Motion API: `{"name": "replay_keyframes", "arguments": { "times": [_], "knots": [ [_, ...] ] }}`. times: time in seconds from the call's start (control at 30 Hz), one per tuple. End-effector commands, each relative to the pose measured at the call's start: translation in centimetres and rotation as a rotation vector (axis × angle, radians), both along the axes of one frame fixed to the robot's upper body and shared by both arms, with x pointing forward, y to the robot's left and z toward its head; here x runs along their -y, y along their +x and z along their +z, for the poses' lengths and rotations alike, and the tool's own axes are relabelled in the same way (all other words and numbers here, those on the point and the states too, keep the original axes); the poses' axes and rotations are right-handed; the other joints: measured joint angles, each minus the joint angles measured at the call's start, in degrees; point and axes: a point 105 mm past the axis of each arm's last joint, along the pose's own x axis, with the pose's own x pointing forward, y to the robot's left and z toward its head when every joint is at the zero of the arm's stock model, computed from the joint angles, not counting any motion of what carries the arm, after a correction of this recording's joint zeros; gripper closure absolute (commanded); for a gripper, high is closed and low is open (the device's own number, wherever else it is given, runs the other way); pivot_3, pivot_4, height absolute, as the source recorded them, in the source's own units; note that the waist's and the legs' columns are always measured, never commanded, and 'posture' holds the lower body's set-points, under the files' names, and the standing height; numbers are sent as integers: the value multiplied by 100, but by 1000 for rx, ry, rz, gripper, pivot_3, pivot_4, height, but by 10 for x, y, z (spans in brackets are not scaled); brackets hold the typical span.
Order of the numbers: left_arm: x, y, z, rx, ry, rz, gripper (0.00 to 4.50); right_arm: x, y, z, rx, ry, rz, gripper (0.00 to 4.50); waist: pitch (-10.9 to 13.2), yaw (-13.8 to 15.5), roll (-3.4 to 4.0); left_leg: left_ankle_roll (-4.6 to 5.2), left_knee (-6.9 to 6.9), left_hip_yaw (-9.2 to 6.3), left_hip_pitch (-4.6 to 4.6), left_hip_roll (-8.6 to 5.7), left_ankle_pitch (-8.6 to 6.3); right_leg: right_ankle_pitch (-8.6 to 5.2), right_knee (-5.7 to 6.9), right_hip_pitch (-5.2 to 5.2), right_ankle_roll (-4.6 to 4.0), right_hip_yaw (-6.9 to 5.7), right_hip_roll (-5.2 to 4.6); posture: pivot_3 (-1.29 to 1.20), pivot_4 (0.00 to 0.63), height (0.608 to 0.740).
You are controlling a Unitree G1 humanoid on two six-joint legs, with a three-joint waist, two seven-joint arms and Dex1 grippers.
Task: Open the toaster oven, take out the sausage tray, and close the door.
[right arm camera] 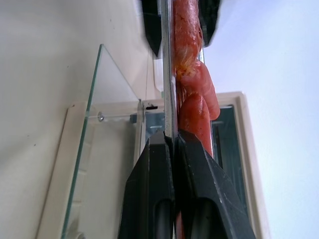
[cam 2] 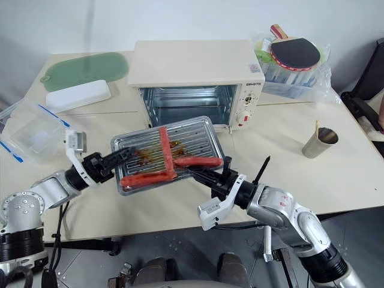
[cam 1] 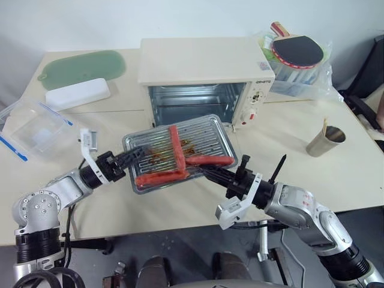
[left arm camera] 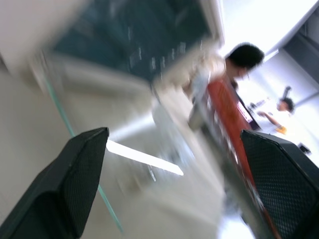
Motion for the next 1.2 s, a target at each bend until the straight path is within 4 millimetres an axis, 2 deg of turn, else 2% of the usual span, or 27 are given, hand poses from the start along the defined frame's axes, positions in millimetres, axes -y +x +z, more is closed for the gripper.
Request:
{"name": "replay_keyframes", "arguments": {
  "times": [0.03, 0.37, 0.47, 0.67, 0.9, 0.93, 1.13, 1.17, 1.2],
  "knots": [
    [5, -9, 8, -32, -14, -45, 0, 3, 1, 15, 51, 41, 8, 4479, 0, 0, 0, 0, 0, 0, 0, 0, 0, 0, 0, 0, 0, 0, 0, 0, 150, 740],
    [3, -11, 5, -174, -67, -77, 0, 6, 4, 15, 55, 28, 12, 4479, 0, 3, 0, 0, 2, -2, 0, 0, 0, 0, 1, 2, -1, 0, 0, 0, 150, 740],
    [2, -10, 7, -192, -91, -76, 585, 6, 3, 15, 54, 24, 15, 4500, 0, 5, 0, 0, 2, -2, 1, 0, 0, 0, 1, 2, -1, 1, 0, 0, 150, 740],
    [2, -9, 6, -229, -118, -90, 2328, 8, 4, 14, 36, 24, 16, 4500, 0, 3, -1, 0, 2, -2, 1, -1, 0, 0, 1, 2, -1, 1, 0, 0, 150, 740],
    [6, -10, -3, -304, -92, -105, 4364, 7, 4, 13, -6, 22, 36, 4500, -1, 7, -1, 0, 3, -3, 1, -2, 0, -1, 1, 5, -2, 1, 0, 0, 150, 740],
    [6, -10, -3, -310, -93, -107, 4481, 7, 4, 13, -17, 24, 36, 4500, 0, 6, -1, 0, 3, -4, 2, -2, 0, -1, 1, 5, -2, 1, 0, 0, 150, 740],
    [9, -9, -7, -351, -80, -110, 4481, 7, 11, 14, -101, 19, 11, 4500, -1, 6, -1, -1, 2, -5, 3, -2, 1, -1, 1, 5, -2, 1, 0, 0, 150, 740],
    [9, -9, -8, -361, -89, -111, 4500, 7, 12, 14, -113, 12, 9, 4049, -1, 6, -1, -1, 3, -5, 2, -2, 1, -1, 2, 5, -2, 0, 0, 0, 150, 740],
    [10, -9, -8, -368, -97, -112, 4500, 7, 13, 14, -119, 7, 8, 3904, 0, 9, -1, -1, 3, -5, 3, -1, 1, -1, 2, 5, -2, 0, 0, 0, 150, 740]
  ]
}}
